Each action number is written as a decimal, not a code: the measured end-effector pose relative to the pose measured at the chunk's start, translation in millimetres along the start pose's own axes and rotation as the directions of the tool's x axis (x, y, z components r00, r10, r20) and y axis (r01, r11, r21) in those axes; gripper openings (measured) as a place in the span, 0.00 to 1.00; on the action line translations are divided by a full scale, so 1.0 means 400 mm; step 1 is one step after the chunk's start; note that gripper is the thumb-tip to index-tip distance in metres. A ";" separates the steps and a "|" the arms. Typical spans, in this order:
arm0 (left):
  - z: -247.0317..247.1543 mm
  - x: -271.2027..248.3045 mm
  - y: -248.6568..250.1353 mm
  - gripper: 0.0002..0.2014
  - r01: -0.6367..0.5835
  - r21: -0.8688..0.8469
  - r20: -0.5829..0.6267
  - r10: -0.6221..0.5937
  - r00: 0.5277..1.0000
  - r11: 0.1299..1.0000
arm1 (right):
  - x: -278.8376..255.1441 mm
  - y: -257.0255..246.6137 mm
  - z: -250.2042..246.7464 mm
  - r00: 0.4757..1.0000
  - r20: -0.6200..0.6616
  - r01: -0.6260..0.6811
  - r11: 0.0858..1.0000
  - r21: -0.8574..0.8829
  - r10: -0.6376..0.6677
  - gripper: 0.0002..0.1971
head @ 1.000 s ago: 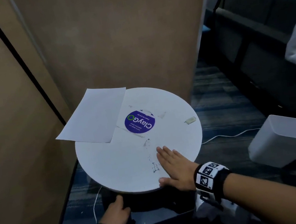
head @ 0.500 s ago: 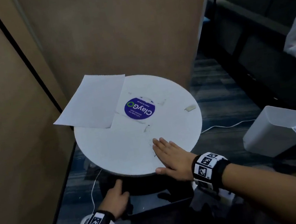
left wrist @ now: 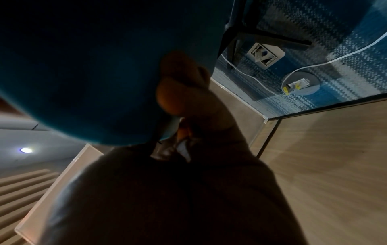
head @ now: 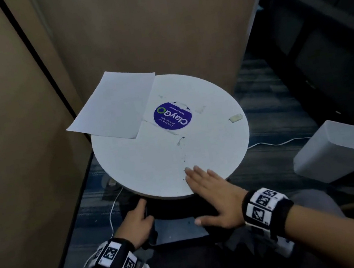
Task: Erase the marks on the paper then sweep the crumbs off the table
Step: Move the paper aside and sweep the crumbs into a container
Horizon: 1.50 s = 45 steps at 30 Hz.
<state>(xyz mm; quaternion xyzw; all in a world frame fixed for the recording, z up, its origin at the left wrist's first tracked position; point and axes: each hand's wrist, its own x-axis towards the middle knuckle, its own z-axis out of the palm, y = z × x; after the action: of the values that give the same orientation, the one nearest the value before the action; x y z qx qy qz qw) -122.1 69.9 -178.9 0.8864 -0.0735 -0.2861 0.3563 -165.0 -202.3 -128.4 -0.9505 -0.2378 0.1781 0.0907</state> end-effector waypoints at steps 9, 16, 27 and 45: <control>0.003 0.001 -0.031 0.21 -0.011 -0.091 0.018 0.013 1.000 0.996 | 0.095 0.126 -0.102 0.925 -0.139 -0.321 0.924 0.207 0.352 0.43; -0.028 0.024 -0.025 0.26 -0.045 -0.057 -0.009 0.044 0.999 0.997 | 0.050 0.007 -0.022 0.999 -0.009 -0.038 0.999 -0.017 0.038 0.50; -0.024 0.050 -0.048 0.26 -0.050 -0.068 -0.015 0.049 0.999 0.996 | 0.261 0.167 -0.188 0.931 -0.040 -0.358 0.929 0.090 0.363 0.42; -0.024 0.053 -0.052 0.26 -0.061 -0.073 0.002 0.061 0.998 0.995 | 0.226 0.147 -0.193 0.935 -0.083 -0.321 0.924 0.210 0.344 0.40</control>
<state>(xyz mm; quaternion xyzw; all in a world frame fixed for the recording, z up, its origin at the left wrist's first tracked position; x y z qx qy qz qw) -100.7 83.9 -196.9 0.8695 -0.0910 -0.2794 0.3969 -36.2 -216.4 -99.2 -0.9726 -0.0488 0.1564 0.1648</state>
